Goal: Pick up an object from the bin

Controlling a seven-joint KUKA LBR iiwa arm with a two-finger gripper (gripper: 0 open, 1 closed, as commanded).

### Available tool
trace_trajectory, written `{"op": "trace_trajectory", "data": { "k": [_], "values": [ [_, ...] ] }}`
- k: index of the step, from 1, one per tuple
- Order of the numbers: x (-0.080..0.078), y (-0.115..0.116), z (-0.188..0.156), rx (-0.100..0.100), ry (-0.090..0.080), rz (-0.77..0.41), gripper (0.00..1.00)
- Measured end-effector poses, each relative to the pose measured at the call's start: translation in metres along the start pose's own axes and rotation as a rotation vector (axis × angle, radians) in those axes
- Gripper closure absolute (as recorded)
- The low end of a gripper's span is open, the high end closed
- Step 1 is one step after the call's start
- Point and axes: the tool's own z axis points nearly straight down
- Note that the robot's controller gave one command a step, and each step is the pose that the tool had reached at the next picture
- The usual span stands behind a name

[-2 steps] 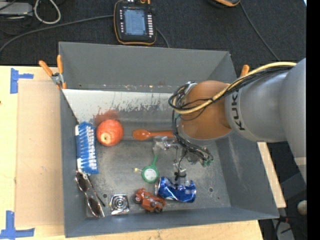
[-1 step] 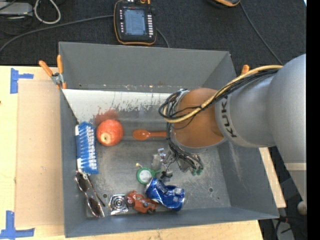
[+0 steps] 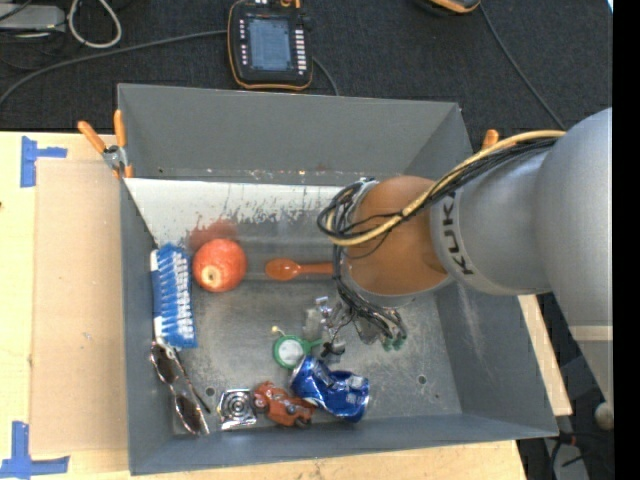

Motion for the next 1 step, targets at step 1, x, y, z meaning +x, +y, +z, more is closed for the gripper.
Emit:
{"op": "trace_trajectory", "data": {
  "k": [1],
  "values": [
    [-0.0006, 0.0041, 0.0001, 0.000, 0.000, -0.035, 1.00]
  ]
}}
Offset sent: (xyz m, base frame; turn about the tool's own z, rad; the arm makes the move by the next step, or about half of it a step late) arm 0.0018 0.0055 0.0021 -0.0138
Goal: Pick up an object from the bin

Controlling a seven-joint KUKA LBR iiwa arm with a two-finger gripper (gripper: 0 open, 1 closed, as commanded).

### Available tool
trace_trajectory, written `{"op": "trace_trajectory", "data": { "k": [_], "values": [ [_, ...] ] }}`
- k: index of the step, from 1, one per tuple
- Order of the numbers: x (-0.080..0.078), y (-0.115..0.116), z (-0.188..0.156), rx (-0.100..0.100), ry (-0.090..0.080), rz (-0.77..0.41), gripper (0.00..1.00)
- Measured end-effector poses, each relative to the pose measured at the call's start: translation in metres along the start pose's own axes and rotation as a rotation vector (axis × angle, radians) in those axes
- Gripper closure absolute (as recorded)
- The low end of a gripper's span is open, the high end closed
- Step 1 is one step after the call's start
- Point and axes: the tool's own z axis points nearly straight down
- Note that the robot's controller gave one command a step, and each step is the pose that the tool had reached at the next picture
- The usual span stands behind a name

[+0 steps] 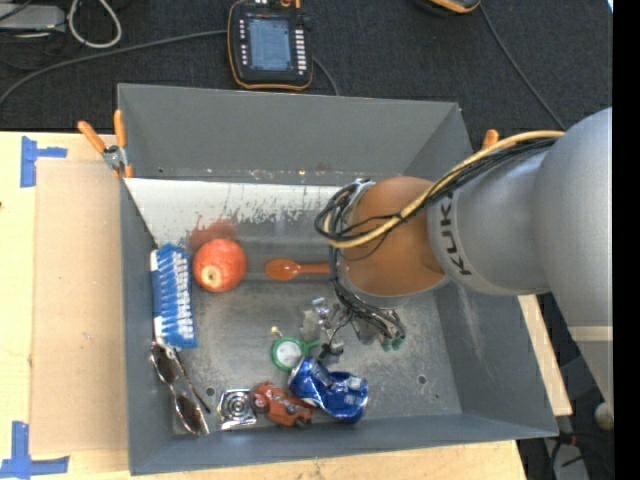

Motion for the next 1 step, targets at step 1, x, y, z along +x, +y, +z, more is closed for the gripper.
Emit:
{"op": "trace_trajectory", "data": {
  "k": [1],
  "values": [
    [-0.0023, 0.0004, -0.0013, -0.001, 0.000, 0.022, 1.00]
  ]
}}
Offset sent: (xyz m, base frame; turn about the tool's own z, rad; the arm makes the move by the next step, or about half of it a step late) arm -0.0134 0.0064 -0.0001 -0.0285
